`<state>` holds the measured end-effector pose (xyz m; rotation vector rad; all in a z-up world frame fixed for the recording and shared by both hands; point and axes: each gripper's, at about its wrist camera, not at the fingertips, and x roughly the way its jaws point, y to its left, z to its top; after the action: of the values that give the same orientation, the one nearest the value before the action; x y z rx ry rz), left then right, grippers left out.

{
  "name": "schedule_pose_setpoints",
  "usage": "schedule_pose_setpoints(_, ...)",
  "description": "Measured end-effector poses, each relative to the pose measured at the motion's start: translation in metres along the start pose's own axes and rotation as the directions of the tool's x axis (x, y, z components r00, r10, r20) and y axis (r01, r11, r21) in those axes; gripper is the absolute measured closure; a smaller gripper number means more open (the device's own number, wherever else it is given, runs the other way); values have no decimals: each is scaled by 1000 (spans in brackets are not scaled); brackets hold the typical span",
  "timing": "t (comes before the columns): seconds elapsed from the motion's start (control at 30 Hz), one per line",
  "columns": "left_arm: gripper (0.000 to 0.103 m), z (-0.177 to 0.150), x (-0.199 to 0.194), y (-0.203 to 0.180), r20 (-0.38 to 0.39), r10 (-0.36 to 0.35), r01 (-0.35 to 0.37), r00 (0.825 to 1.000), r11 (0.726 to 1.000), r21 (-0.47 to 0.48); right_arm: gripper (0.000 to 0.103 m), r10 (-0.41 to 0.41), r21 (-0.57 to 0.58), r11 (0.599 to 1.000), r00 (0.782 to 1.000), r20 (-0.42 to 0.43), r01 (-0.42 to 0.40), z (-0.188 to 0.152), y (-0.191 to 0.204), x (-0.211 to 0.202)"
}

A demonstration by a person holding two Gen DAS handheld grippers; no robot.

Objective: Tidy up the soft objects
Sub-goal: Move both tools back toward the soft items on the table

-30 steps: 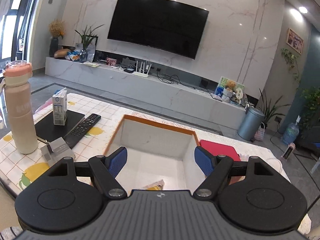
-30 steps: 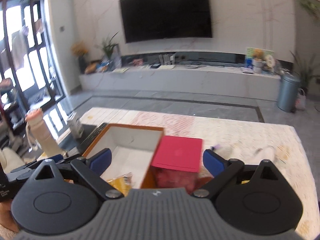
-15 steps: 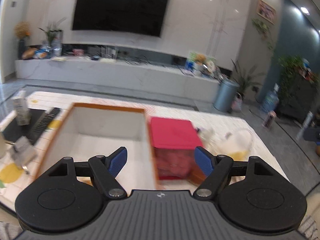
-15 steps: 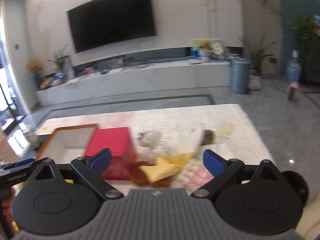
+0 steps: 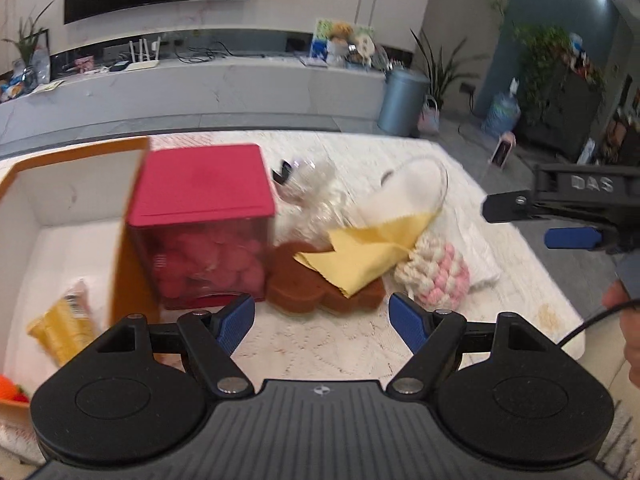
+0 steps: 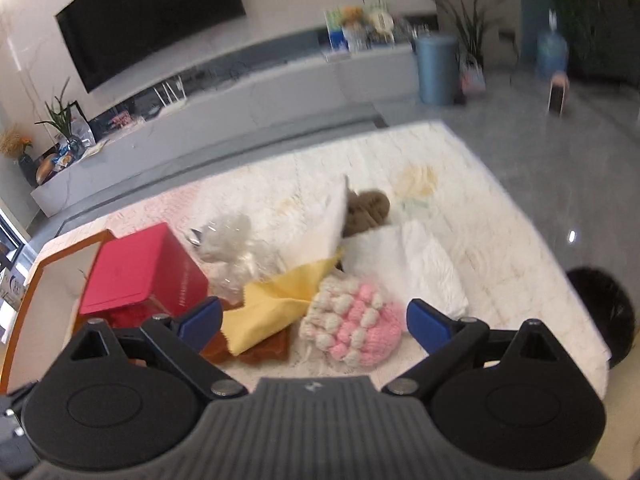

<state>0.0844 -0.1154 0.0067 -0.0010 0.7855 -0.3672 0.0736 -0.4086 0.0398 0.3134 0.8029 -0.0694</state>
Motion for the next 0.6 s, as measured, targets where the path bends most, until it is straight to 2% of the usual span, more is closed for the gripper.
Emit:
schedule_pose_setpoints(0.17, 13, -2, 24, -14, -41, 1, 3, 999, 996, 95, 6, -59, -47, 997, 991, -123, 54, -2, -11, 59)
schedule_pose_setpoints(0.3, 13, -7, 33, -17, -44, 45, -39, 998, 990, 134, 6, -29, 14, 999, 984, -174, 32, -19, -25, 97)
schedule_pose_setpoints(0.37, 13, -7, 35, -19, -49, 62, -54, 997, 987, 150, 6, -87, -83, 994, 976, -199, 72, -27, -17, 113)
schedule_pose_setpoints(0.47, 13, -4, 34, -18, -43, 63, -56, 997, 987, 151, 6, -162, -207, 970, 972, -171, 126, -34, 0, 124)
schedule_pose_setpoints(0.6, 13, 0, 40, -16, -24, 88, -85, 996, 991, 107, 5, -167, -182, 974, 973, -158, 137, -37, 7, 137)
